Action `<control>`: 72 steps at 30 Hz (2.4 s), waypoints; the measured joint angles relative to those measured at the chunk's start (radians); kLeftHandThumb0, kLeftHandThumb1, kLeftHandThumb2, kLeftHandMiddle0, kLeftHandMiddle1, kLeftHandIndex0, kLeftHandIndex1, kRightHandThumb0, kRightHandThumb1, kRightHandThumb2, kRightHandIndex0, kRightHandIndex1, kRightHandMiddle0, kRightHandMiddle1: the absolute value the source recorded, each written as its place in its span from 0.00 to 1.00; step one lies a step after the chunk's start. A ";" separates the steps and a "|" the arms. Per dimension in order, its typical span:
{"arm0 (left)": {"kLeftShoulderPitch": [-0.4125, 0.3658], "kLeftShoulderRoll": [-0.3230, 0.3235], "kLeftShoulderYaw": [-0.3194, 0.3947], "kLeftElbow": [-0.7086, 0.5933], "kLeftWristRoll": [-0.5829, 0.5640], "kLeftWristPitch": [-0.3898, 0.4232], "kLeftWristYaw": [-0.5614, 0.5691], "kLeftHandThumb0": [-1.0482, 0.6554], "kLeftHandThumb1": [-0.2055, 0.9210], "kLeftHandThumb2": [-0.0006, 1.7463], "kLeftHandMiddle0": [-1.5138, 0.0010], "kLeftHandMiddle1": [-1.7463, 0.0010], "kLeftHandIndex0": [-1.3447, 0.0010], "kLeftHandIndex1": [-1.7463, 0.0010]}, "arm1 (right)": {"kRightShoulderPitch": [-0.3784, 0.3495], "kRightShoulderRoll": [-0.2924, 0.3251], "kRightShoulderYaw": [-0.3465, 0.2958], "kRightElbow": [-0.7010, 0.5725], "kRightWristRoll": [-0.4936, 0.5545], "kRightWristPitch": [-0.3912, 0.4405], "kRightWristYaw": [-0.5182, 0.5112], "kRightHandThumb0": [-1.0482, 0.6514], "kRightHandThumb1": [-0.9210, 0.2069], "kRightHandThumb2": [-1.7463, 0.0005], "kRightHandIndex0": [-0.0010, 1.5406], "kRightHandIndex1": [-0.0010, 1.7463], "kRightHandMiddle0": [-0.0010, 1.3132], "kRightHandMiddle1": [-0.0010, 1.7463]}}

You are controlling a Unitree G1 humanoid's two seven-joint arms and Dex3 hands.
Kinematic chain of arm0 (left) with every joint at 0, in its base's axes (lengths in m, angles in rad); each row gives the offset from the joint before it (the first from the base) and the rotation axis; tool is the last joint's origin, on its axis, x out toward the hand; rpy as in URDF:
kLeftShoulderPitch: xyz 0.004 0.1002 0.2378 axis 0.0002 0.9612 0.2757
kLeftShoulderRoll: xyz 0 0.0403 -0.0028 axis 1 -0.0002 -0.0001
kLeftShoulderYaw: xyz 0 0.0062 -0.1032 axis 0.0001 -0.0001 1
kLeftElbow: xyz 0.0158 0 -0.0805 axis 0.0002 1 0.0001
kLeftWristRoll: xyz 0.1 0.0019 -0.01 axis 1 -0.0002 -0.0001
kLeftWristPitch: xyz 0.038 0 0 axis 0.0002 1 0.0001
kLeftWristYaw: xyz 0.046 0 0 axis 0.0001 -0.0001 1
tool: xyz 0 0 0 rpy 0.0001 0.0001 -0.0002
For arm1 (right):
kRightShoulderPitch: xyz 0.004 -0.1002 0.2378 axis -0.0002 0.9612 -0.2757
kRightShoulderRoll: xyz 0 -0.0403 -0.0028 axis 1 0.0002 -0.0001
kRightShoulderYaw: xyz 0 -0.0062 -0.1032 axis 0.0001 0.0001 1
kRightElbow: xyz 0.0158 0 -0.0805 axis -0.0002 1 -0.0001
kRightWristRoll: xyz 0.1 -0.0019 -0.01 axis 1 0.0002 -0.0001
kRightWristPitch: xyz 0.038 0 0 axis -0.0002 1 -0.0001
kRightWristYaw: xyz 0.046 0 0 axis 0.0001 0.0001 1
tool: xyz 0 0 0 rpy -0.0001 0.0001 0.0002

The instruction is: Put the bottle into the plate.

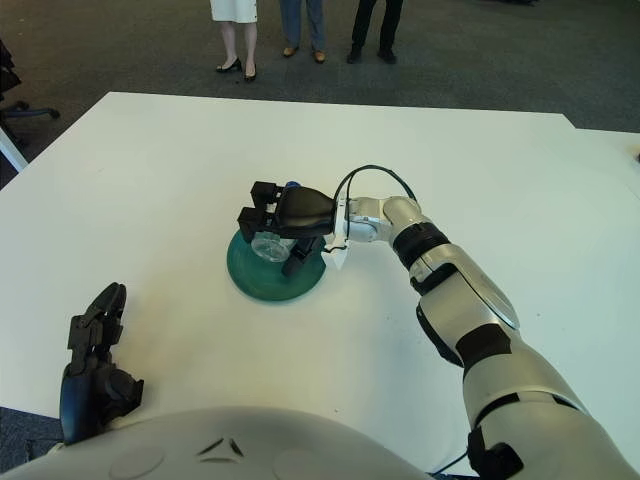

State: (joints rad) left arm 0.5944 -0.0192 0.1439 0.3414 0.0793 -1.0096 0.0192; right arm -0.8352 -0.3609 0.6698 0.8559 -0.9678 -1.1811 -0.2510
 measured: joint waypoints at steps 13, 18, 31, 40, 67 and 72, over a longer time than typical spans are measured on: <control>-0.001 0.002 -0.009 -0.001 0.005 0.009 0.012 0.02 1.00 0.61 0.86 0.99 1.00 0.68 | 0.000 0.025 0.025 0.026 0.009 -0.011 0.053 0.35 0.16 0.54 0.75 1.00 0.72 1.00; -0.001 0.002 -0.010 -0.002 0.008 0.009 0.019 0.02 1.00 0.62 0.86 0.99 1.00 0.67 | 0.000 0.022 0.029 0.026 0.009 -0.011 0.061 0.34 0.14 0.56 0.71 1.00 0.68 1.00; 0.003 0.001 -0.011 -0.020 0.025 0.039 0.037 0.03 1.00 0.62 0.86 1.00 1.00 0.64 | 0.000 0.019 0.038 0.031 0.006 -0.020 0.061 0.35 0.10 0.60 0.68 1.00 0.62 1.00; 0.005 0.002 -0.012 -0.025 0.028 0.044 0.041 0.04 1.00 0.61 0.86 1.00 1.00 0.64 | 0.000 0.017 0.042 0.031 0.012 -0.035 0.065 0.26 0.03 0.65 0.54 1.00 0.42 1.00; -0.008 0.021 -0.021 0.014 0.025 0.020 0.043 0.00 1.00 0.63 0.87 0.99 1.00 0.62 | 0.019 -0.114 -0.060 -0.122 0.041 -0.053 0.030 0.00 0.00 0.59 0.00 0.00 0.00 0.00; -0.015 0.025 -0.023 0.027 0.024 0.005 0.043 0.00 1.00 0.64 0.86 0.99 1.00 0.61 | 0.019 -0.114 -0.060 -0.116 0.041 -0.053 0.030 0.00 0.00 0.60 0.00 0.00 0.00 0.00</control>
State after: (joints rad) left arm 0.5794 0.0062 0.1206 0.3684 0.1033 -1.0042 0.0622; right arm -0.8162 -0.4750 0.6095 0.7396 -0.9267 -1.2338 -0.2212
